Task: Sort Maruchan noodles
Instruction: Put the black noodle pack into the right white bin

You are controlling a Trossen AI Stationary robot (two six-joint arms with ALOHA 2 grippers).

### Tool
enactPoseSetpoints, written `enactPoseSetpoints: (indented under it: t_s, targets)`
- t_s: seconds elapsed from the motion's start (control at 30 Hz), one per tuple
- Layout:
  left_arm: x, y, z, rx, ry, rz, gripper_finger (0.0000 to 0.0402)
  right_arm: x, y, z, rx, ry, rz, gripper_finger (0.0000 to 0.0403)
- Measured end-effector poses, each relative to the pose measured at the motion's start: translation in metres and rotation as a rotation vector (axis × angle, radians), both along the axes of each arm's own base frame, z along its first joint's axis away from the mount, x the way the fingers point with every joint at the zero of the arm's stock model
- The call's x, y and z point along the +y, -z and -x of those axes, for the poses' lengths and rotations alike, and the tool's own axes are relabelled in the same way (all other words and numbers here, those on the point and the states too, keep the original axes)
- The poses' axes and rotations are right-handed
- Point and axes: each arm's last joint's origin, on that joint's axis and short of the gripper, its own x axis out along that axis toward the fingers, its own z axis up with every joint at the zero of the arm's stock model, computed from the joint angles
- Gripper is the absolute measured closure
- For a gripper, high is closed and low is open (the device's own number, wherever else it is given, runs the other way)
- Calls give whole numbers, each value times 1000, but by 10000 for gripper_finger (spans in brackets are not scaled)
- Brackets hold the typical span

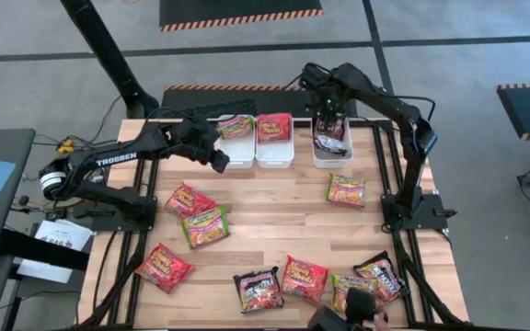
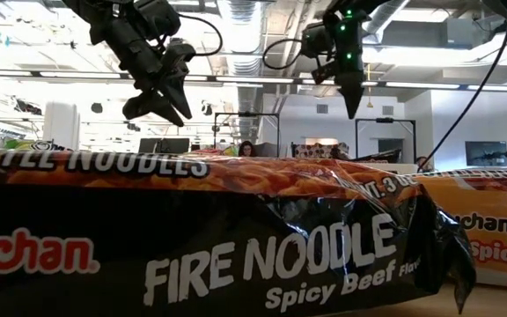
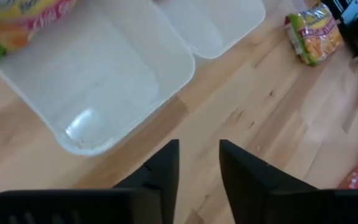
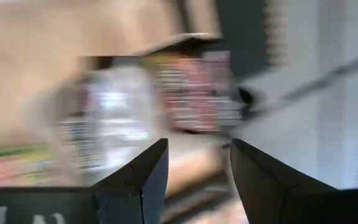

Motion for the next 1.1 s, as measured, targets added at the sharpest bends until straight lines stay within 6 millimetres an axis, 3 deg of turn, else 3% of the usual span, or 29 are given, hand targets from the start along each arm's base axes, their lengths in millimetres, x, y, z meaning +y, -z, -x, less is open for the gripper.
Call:
enactPoseSetpoints:
  t_s: [0.13,0.23,0.73,1.1]
  targets:
    - [-1,0,0,-20,-17,50,284,12,3,2,-155,52,-328,207]
    - [-1,0,-1,-23,-9,45,285,17,10,0,-187,46,-432,207]
    - [-1,-1,-1,-23,-14,41,290,22,67,3,-84,92,-512,236]
    - [0,0,-1,-15,-33,26,290,20,93,6,-82,163,-507,240]
